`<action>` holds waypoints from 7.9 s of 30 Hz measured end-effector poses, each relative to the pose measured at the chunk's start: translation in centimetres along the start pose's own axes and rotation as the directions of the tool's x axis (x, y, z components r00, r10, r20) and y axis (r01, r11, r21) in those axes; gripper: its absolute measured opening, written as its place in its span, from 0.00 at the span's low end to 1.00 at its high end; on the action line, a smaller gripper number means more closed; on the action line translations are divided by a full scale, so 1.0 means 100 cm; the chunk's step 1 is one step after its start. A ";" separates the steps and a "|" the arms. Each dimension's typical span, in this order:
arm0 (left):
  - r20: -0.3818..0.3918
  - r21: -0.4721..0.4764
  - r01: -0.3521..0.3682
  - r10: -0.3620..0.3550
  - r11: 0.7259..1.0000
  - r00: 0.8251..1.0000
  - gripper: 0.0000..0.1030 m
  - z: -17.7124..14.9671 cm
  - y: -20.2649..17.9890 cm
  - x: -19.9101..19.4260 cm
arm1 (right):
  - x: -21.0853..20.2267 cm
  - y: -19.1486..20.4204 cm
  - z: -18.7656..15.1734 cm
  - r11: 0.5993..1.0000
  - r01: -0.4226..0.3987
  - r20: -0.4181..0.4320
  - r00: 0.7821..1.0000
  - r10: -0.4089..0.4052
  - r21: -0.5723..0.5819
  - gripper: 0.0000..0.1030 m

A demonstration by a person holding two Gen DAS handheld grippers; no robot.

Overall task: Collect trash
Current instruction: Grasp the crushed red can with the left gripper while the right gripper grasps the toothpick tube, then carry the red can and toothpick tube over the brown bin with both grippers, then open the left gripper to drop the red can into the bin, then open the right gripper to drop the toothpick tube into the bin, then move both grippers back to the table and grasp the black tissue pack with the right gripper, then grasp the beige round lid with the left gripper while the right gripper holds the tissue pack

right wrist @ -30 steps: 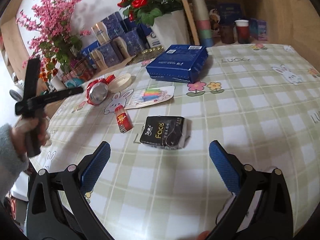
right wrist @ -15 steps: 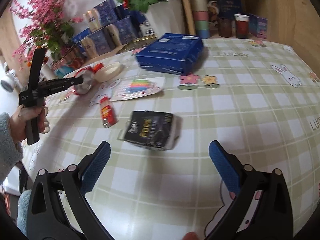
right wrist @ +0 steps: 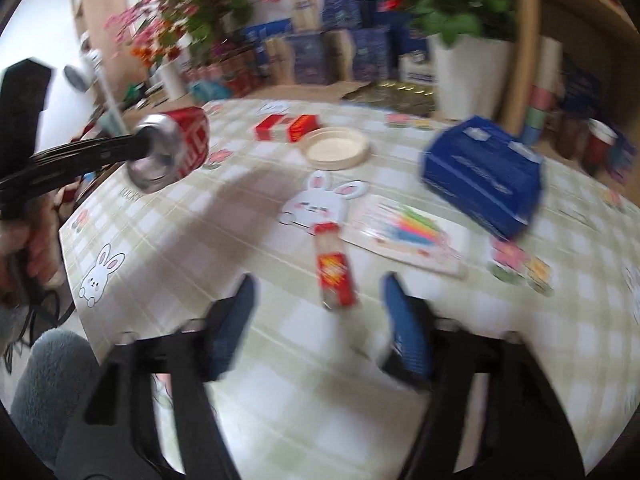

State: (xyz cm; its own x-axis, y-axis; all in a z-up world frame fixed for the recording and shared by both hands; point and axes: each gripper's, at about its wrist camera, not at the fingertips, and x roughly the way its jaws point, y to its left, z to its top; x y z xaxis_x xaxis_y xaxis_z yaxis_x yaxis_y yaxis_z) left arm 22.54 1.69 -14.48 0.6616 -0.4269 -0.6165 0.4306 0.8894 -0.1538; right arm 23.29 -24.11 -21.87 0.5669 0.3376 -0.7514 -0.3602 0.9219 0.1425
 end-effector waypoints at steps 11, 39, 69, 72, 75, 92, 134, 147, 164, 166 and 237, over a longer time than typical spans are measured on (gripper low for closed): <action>0.006 -0.100 -0.002 0.002 0.995 1.000 0.13 -0.031 0.014 -0.036 | 0.070 0.010 0.018 0.989 0.145 -0.156 0.977 -0.142 0.003 0.50; -0.011 -0.036 0.103 -0.103 0.994 0.995 0.13 -0.080 -0.061 -0.098 | -0.109 0.032 -0.109 0.970 -0.072 0.120 0.992 0.045 0.234 0.26; -0.375 0.065 0.258 -0.216 0.964 0.902 0.13 -0.217 -0.161 -0.064 | -0.176 0.041 -0.204 0.958 -0.030 0.164 0.986 -0.018 0.287 0.25; -0.421 0.047 0.264 -0.220 0.963 0.880 0.14 -0.218 -0.162 -0.049 | -0.170 0.042 -0.208 0.957 -0.030 0.147 0.989 -0.013 0.288 0.26; -0.438 0.076 0.256 -0.198 0.964 0.877 0.14 -0.217 -0.168 -0.039 | -0.166 0.040 -0.210 0.953 -0.029 0.134 0.991 -0.012 0.301 0.25; -0.023 0.007 0.001 -0.001 1.000 1.000 0.94 -0.190 -0.126 -0.116 | -0.140 0.053 -0.213 0.962 -0.032 0.052 0.998 0.018 0.272 0.26; -0.058 -0.229 -0.193 0.184 0.954 0.981 0.94 -0.196 -0.067 -0.115 | -0.123 0.084 -0.194 0.988 0.001 0.134 0.991 -0.022 0.156 0.94; -0.087 -0.214 -0.213 0.198 0.953 0.976 0.94 -0.196 -0.068 -0.108 | -0.141 0.012 -0.203 0.903 0.219 0.153 0.944 -0.291 0.369 0.94; -0.157 -0.214 -0.252 0.221 0.944 0.963 0.94 -0.193 -0.066 -0.091 | -0.125 -0.013 -0.195 0.914 0.113 0.150 0.971 -0.184 0.390 0.95; -0.143 -0.226 -0.255 0.227 0.940 0.963 0.94 -0.191 -0.065 -0.091 | -0.124 -0.020 -0.184 0.922 0.074 0.149 0.979 -0.140 0.381 0.94; -0.296 -0.054 -0.194 0.170 0.980 0.940 0.79 0.066 -0.024 0.254 | -0.021 -0.116 -0.055 0.896 0.222 0.072 0.960 -0.269 0.384 0.63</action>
State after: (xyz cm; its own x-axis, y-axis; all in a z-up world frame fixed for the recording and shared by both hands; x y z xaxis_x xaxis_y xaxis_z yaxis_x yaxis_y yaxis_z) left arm 42.39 -12.34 -24.69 0.5128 -0.2019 -0.8344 0.2607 0.9627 -0.0728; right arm 22.24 -36.59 -25.46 0.6950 0.0899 -0.7134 0.0873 0.9743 0.2079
